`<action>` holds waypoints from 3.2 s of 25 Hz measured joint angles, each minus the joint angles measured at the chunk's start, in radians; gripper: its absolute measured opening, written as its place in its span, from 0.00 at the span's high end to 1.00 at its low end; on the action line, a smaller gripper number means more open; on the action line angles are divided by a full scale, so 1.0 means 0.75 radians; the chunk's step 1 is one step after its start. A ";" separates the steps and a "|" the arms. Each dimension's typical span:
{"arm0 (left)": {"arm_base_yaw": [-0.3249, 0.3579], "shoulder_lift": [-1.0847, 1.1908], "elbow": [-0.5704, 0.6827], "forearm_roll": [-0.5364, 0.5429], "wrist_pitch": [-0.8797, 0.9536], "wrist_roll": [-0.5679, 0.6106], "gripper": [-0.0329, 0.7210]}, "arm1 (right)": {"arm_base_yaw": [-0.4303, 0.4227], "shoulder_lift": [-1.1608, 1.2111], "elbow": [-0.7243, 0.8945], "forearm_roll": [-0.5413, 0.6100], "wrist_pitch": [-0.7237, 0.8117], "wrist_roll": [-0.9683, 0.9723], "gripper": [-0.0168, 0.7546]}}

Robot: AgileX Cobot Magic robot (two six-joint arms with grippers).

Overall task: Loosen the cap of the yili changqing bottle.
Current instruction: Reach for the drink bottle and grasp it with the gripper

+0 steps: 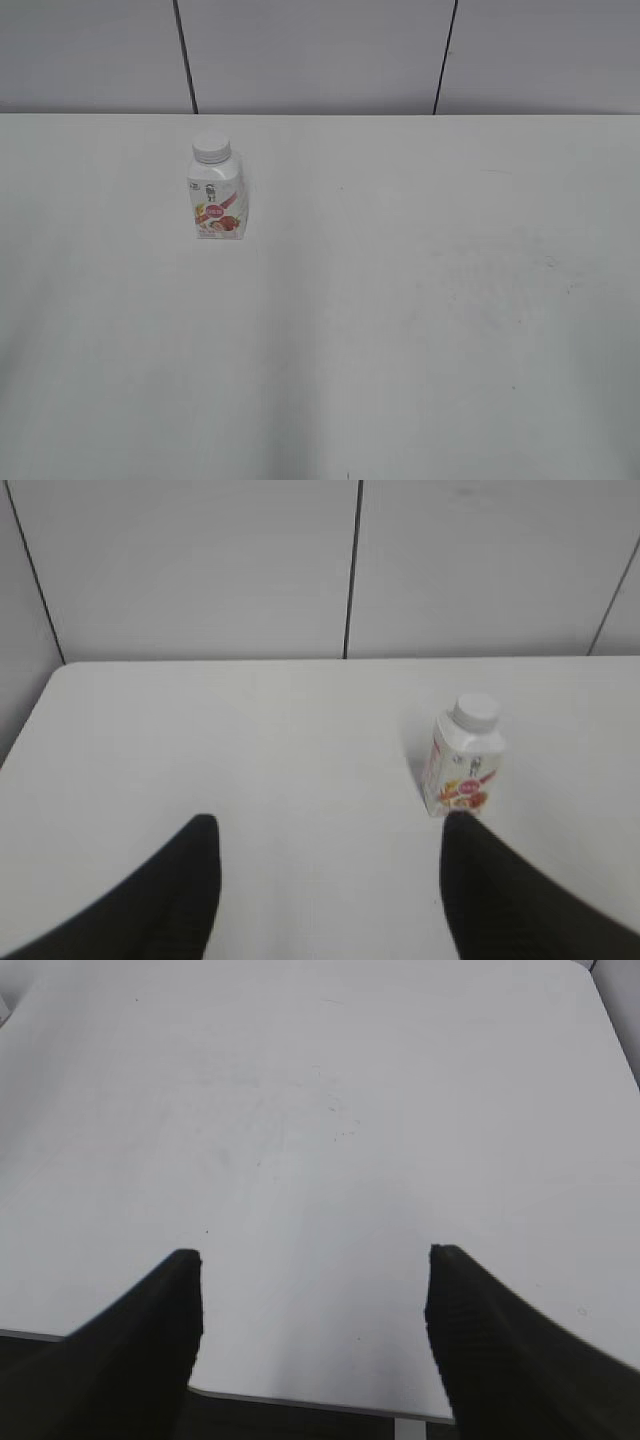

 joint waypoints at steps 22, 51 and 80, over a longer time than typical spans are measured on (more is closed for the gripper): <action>-0.113 1.251 0.000 0.228 -1.028 -0.036 0.38 | 0.000 0.000 0.000 0.000 -0.001 0.000 0.26; 0.344 2.219 -0.443 2.073 -2.397 -0.792 0.24 | 0.000 0.000 0.000 0.000 -0.005 0.000 0.26; 0.068 2.849 -1.281 2.351 -2.450 -1.174 0.19 | 0.000 0.000 0.000 0.000 -0.008 0.000 0.26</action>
